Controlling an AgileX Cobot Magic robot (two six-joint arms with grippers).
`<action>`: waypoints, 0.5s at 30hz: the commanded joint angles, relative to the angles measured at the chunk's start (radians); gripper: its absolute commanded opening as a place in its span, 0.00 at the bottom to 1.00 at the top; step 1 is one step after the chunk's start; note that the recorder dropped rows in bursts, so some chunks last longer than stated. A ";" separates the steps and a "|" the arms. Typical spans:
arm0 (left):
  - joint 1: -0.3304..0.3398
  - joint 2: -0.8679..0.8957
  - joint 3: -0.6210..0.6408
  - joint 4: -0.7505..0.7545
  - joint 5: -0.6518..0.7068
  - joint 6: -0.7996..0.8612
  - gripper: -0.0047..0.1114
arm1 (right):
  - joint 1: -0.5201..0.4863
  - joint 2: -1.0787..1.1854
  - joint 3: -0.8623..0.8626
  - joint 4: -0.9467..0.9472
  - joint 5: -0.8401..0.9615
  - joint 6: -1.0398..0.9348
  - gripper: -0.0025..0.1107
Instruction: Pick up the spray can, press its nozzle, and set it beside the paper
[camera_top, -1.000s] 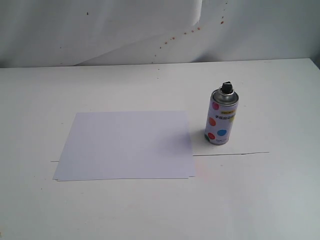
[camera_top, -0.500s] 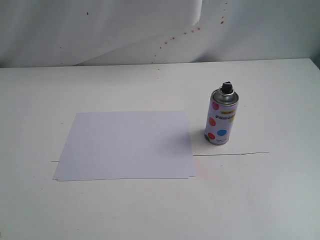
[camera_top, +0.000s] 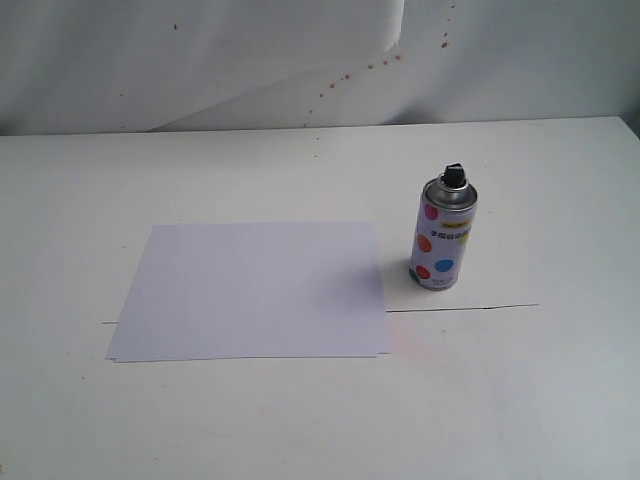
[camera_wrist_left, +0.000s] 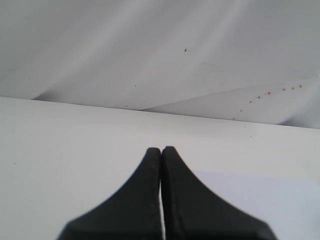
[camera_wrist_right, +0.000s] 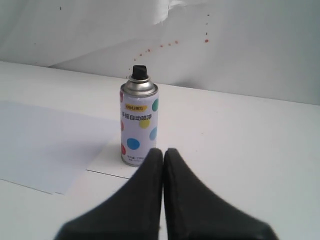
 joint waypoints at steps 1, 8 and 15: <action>0.003 -0.004 0.004 0.003 0.003 0.000 0.04 | 0.006 -0.023 0.003 0.012 0.077 -0.038 0.02; 0.003 -0.004 0.004 0.003 0.003 0.000 0.04 | 0.006 -0.026 0.003 0.020 0.112 -0.038 0.02; 0.003 -0.004 0.004 0.003 0.003 0.000 0.04 | 0.006 -0.026 0.003 0.058 0.116 -0.030 0.02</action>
